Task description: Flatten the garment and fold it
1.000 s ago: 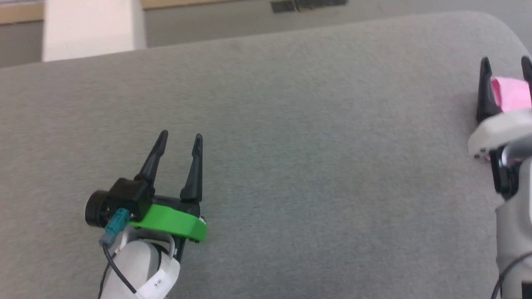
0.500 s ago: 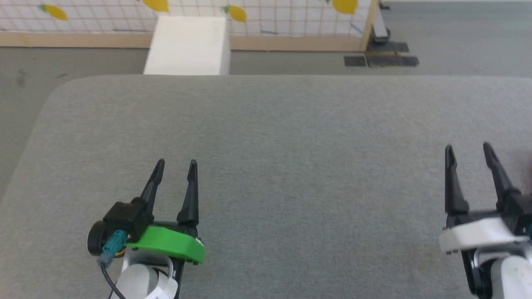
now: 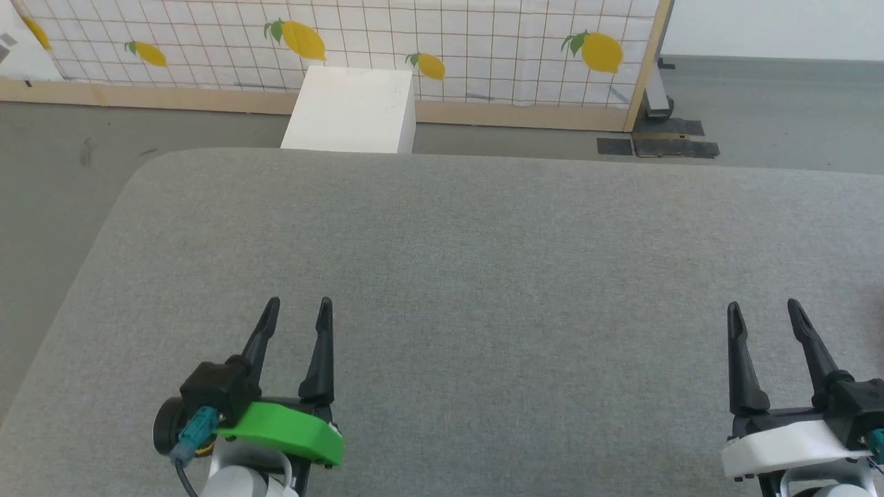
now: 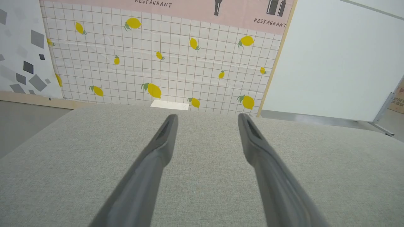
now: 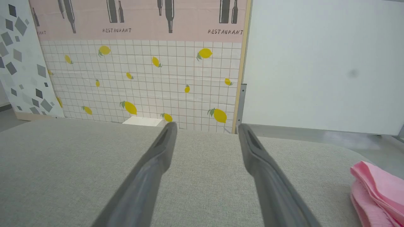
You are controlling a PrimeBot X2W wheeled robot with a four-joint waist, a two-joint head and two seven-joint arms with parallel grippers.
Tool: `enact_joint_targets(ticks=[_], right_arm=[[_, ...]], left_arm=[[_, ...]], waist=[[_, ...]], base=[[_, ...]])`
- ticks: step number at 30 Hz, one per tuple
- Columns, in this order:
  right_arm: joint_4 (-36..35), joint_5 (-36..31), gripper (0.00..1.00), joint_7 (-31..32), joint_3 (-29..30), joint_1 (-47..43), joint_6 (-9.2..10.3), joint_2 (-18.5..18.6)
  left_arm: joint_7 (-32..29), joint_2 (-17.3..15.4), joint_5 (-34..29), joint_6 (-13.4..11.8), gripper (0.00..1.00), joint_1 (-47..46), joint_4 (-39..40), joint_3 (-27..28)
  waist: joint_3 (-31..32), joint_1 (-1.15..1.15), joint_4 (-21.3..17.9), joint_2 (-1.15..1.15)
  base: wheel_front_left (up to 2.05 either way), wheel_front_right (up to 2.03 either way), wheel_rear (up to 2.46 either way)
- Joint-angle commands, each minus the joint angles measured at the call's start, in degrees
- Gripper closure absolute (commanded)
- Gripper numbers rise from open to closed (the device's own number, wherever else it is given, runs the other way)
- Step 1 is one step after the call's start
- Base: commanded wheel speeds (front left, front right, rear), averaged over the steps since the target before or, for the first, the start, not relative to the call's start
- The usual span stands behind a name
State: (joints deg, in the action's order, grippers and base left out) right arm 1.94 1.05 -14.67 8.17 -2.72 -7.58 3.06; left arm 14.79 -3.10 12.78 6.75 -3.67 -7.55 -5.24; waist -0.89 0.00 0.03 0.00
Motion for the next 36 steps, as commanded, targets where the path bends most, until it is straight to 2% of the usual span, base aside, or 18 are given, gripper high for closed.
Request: enact_joint_targets(ticks=[1, 30, 31, 36], right_arm=[[-0.4, 0.6, 0.0, -0.3, -0.3, -0.8, 0.09, -0.2], [0.0, 3.3, 0.0, -0.3, -0.8, -1.2, 0.09, -0.2], [-0.1, 2.9, 1.0, 0.0, -0.6, -0.9, 0.0, 0.0], [-0.1, 2.9, 1.0, 0.0, -0.5, -0.9, 0.0, 0.0]], left_arm=[[0.2, 0.2, 0.5, -0.3, 0.0, 1.0, -0.3, -0.1], [0.2, 0.2, 1.5, -0.5, 0.0, 0.8, -0.9, -0.6], [0.0, 0.0, 0.9, -0.3, 1.0, 0.7, -0.9, -0.7], [-0.1, 0.0, 0.9, -0.3, 1.0, 0.7, -0.9, -0.7]], waist=[[0.1, 0.0, -0.2, 0.0], [-0.4, 0.0, -0.4, 0.0], [-0.4, 0.0, -0.4, 0.0], [-0.4, 0.0, -0.4, 0.0]], base=[[0.0, 0.0, 0.0], [0.0, 0.0, 0.0], [0.0, 0.0, 0.0], [0.0, 0.0, 0.0]])
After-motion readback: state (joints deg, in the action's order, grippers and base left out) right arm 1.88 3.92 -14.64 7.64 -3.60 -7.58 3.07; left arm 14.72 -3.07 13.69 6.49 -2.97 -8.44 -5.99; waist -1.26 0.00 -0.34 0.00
